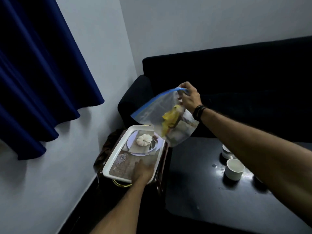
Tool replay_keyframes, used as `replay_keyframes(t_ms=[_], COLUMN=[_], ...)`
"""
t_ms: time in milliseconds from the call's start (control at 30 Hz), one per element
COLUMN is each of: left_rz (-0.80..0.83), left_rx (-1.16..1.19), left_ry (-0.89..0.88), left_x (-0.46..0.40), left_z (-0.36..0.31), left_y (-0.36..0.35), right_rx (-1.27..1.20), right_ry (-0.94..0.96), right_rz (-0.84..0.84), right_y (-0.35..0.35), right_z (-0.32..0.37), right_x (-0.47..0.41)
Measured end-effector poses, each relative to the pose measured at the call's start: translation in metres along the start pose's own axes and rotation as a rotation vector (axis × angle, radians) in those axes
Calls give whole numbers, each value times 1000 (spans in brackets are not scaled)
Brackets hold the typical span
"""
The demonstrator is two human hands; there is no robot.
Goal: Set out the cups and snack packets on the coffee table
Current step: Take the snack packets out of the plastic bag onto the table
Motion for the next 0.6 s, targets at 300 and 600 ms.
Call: replay_keyframes(t_ms=[300, 600], left_rz=[-294, -68], left_rx=[778, 367], left_ry=[-148, -517], left_x=[28, 68], left_z=[-76, -119], left_y=[66, 39], right_rx=[205, 154], right_ry=[-87, -307], right_rz=[282, 279], right_y=[68, 63], right_z=[-41, -81], right_x=[78, 135])
Point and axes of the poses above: each hand's wrist, its own x-axis away from the middle knuckle, its own y-axis out of the back of the hand, z = x × y, the point moved 2 cm from there along -x, towards the middle knuckle, and after that the axes turned 10 degrees about -y, right-handed, at the moved point
